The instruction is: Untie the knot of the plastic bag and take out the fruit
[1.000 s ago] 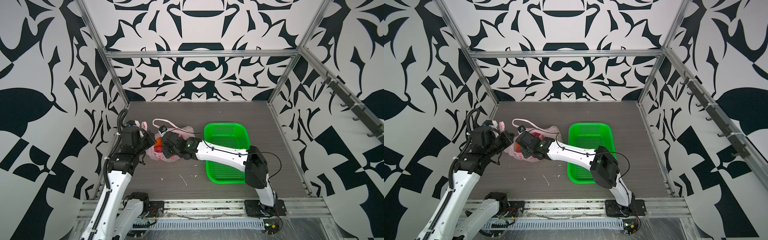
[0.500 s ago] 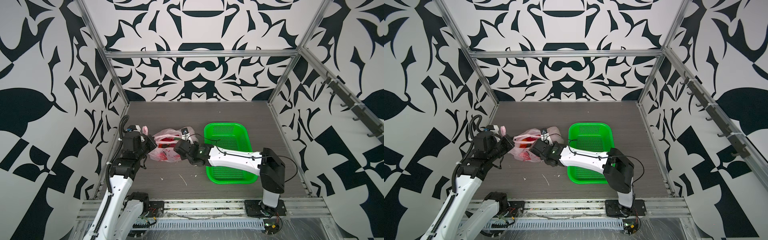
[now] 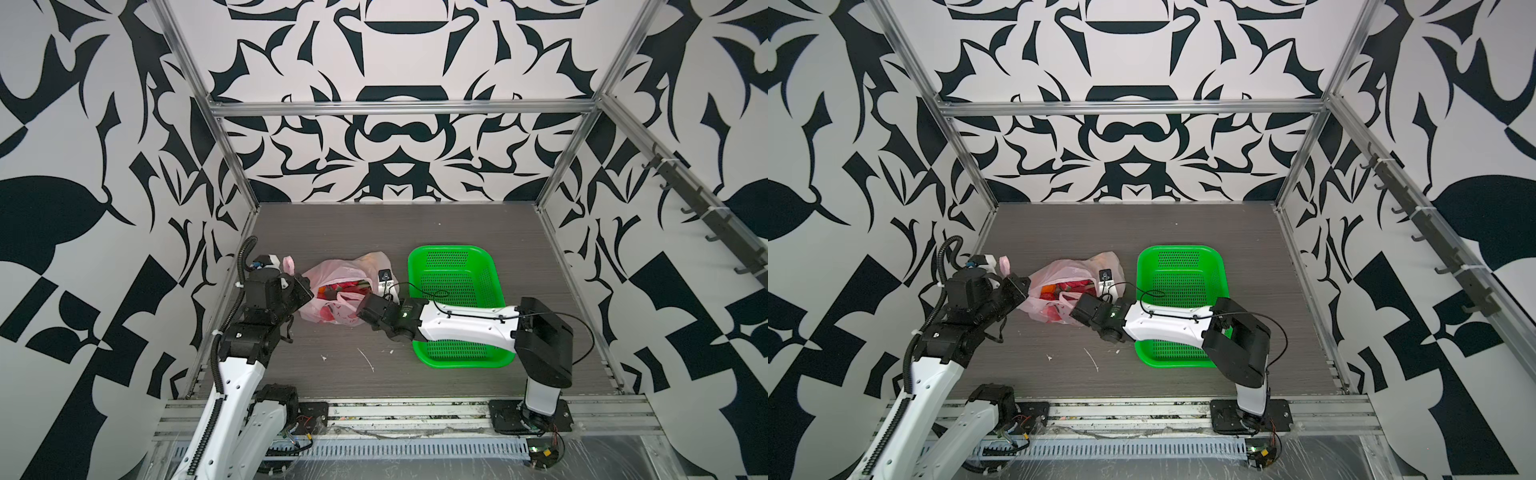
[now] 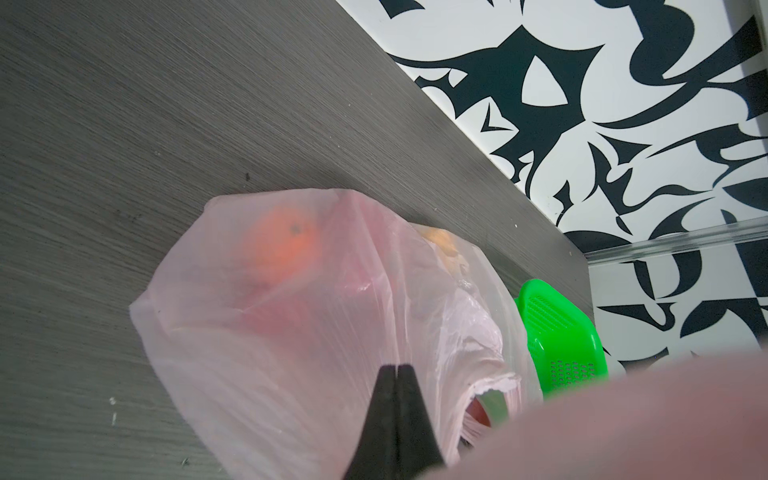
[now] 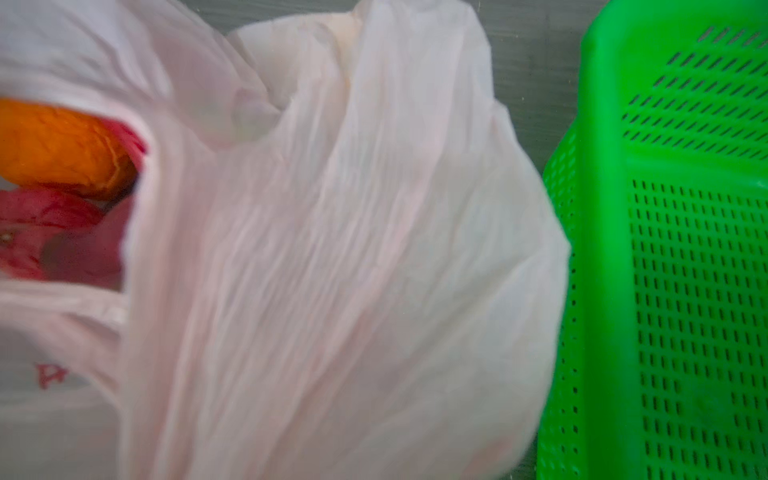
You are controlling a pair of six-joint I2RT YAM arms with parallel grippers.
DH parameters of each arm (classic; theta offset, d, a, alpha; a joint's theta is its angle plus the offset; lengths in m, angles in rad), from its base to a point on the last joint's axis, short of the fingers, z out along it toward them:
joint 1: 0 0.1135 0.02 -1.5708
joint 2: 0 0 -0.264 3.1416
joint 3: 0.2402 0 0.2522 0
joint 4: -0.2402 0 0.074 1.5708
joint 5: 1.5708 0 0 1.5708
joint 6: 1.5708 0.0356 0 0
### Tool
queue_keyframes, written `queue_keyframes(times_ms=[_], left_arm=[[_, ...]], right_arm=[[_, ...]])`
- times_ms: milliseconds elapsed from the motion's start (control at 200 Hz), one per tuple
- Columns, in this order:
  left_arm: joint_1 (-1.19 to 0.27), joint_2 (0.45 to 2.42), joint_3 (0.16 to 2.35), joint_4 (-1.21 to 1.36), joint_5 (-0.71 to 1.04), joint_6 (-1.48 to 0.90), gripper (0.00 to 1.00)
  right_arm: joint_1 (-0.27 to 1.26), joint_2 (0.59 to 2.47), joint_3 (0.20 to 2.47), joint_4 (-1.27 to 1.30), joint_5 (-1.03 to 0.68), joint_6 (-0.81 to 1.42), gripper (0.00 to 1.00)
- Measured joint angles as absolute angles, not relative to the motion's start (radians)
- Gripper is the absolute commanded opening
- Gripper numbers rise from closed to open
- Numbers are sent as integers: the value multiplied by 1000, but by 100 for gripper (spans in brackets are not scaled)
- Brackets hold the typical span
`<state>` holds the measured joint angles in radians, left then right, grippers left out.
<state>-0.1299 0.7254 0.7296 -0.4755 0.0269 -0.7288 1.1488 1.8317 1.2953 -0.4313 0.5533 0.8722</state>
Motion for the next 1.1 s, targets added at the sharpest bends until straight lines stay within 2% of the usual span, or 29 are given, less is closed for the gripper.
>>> queue_keyframes(times_ms=[300, 535, 735, 860, 1100], left_arm=[[-130, 725, 730, -475, 7, -728, 0], [-130, 726, 730, -472, 5, -728, 0], [-130, 720, 730, -468, 16, -724, 0], [-130, 697, 728, -466, 32, -717, 0], [-130, 632, 661, -453, 69, -714, 0]], right_arm=[[1148, 1705, 1233, -436, 533, 885, 3], [1162, 1564, 1158, -446, 450, 831, 4], [1206, 1443, 1165, -539, 444, 777, 5], [1213, 1440, 1267, -630, 427, 716, 7], [1211, 1618, 1578, -687, 351, 538, 29]])
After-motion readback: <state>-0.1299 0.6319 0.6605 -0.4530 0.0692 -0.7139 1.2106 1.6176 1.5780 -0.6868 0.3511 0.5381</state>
